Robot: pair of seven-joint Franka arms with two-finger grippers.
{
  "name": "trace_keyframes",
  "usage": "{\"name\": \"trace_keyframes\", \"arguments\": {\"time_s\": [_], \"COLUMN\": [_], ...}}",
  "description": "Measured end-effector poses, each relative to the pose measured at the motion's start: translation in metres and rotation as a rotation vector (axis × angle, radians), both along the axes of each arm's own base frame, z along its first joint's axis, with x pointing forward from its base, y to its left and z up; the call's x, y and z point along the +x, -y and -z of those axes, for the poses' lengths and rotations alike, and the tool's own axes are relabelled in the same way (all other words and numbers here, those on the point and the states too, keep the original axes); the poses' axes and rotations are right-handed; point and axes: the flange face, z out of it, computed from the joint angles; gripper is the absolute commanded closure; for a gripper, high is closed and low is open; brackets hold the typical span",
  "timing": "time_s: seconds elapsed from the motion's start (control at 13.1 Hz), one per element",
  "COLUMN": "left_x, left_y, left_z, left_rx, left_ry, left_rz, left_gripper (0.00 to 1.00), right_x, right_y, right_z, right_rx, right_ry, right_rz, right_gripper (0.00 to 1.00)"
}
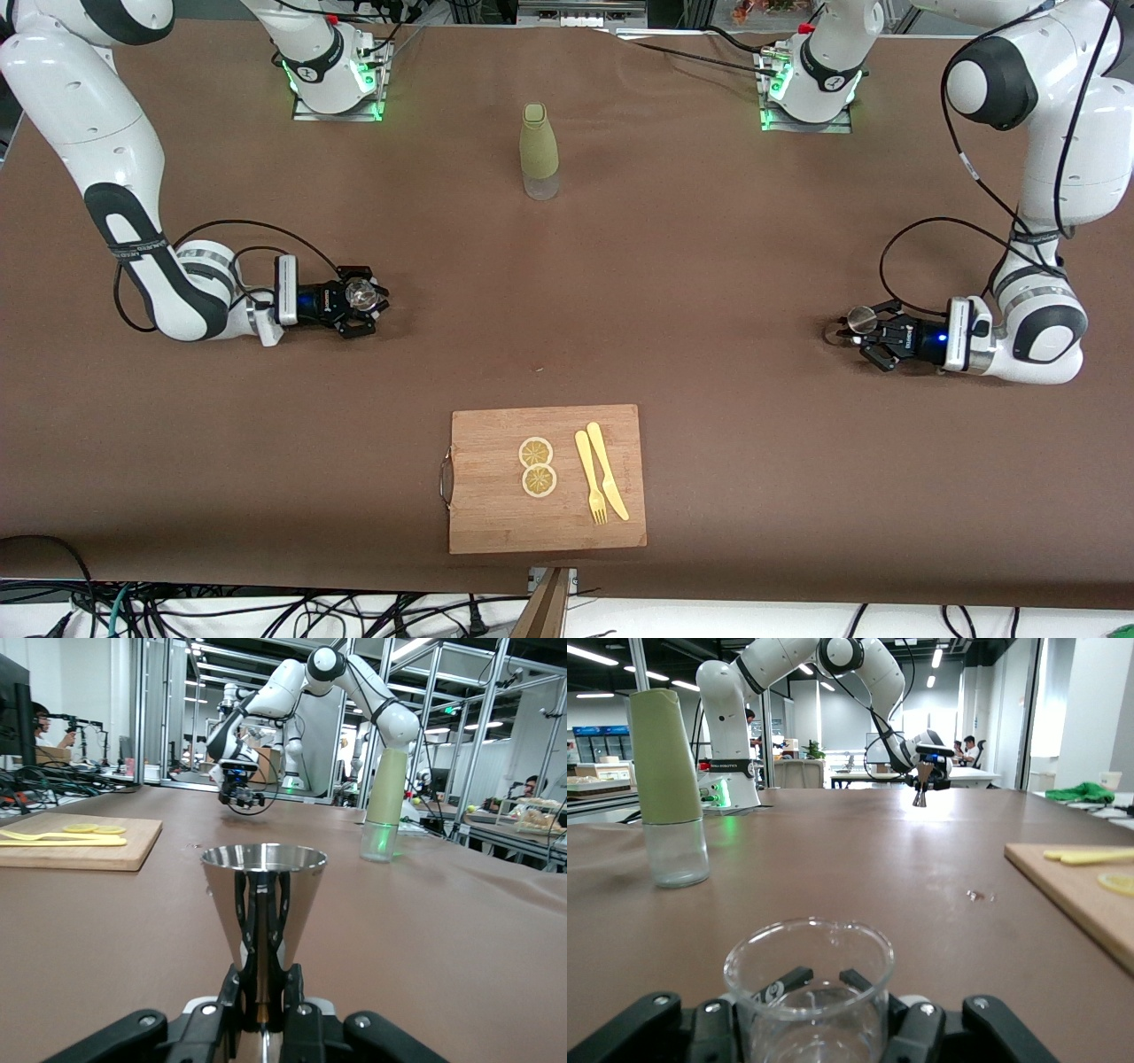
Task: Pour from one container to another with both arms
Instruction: 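Carry the jigger back and lower it with the left gripper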
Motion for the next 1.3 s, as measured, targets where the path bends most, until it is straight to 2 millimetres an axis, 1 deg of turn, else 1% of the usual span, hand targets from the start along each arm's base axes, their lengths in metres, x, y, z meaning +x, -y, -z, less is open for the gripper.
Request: {"name": "trace_keyframes", "arguments": {"time_s": [0.15, 0.46, 0.61, 0.84, 0.92, 0.99, 1.07, 1.3], "left_x": [-0.008, -0.017, -0.020, -0.025, -0.027, -0.028, -0.029, -0.029], "left_y": [-0.019, -0.037, -0.043, -0.042, -0.041, -0.042, -0.042, -0.041], "left_z": [0.002, 0.005, 0.007, 0.016, 0.019, 0.021, 0.021, 0.024], "left_rx": [0.009, 0.008, 0.006, -0.004, -0.012, -0.018, -0.020, -0.015], "left_ry": [0.025, 0.074, 0.082, 0.096, 0.100, 0.103, 0.105, 0.104], "left_rz": [-0.017, -0.034, -0.042, -0.040, -0.038, -0.037, -0.037, -0.037], "left_gripper": [1.00, 1.00, 1.00, 1.00, 0.96, 0.75, 0.01, 0.00], "right_x": [-0.018, -0.034, -0.037, -0.037, -0.037, -0.037, -0.037, -0.033], "right_y": [0.019, 0.048, 0.054, 0.055, 0.055, 0.054, 0.053, 0.042], "right_z": [0.015, 0.032, 0.034, 0.034, 0.034, 0.034, 0.034, 0.035], "right_rx": [-0.021, -0.035, -0.022, -0.021, -0.021, -0.021, -0.021, -0.024], "right_ry": [-0.037, -0.047, -0.053, -0.054, -0.055, -0.057, -0.057, -0.049], "right_rz": [0.015, 0.033, 0.041, 0.042, 0.042, 0.042, 0.041, 0.045], "right_gripper": [0.77, 0.76, 0.76, 0.77, 0.77, 0.77, 0.77, 0.77]}}
